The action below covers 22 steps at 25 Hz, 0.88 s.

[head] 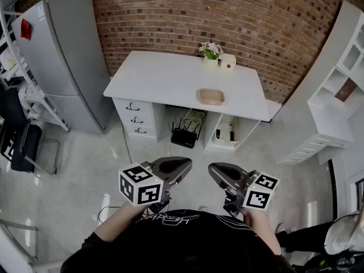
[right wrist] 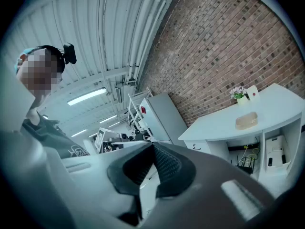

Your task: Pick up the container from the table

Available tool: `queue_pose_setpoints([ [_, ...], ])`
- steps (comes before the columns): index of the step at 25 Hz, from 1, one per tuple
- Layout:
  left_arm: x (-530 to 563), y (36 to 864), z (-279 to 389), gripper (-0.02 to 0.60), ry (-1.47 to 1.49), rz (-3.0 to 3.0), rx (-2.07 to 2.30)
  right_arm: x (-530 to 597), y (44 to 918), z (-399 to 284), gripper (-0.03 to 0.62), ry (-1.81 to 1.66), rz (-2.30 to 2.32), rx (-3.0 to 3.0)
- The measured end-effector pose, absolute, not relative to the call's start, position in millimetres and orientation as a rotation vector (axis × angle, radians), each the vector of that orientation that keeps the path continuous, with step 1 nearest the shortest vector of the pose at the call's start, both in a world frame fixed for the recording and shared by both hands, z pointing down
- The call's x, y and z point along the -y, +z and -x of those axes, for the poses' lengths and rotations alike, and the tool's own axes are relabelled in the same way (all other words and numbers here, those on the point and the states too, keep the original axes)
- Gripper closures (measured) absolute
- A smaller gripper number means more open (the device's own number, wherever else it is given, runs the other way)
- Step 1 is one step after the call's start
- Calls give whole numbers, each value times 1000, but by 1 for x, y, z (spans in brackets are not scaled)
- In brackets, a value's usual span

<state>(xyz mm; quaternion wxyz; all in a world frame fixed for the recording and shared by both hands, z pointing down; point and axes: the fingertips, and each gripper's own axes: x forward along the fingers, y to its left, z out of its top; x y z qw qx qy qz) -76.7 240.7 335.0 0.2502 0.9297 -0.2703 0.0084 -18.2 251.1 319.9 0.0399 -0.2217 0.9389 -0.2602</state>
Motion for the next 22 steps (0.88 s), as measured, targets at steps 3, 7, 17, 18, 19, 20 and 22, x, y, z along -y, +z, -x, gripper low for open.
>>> queue_pose_setpoints([
  [3, -242, 339, 78, 578, 30, -2522, 731, -253, 322, 20, 589, -798, 679, -2881],
  [7, -242, 342, 79, 577, 29, -2508, 721, -253, 326, 19, 589, -824, 695, -2867],
  [17, -225, 352, 76, 577, 36, -2470, 728, -233, 335, 11, 589, -914, 685, -2825],
  [18, -221, 354, 76, 578, 39, -2463, 730, -229, 337, 11, 589, -918, 680, -2822],
  [19, -217, 356, 75, 578, 44, -2455, 732, -225, 338, 11, 589, -922, 675, -2819],
  [20, -212, 359, 74, 577, 50, -2447, 734, -221, 339, 10, 589, -928, 671, -2817],
  [22, -201, 361, 71, 577, 60, -2435, 736, -209, 342, 6, 589, -944, 674, -2808],
])
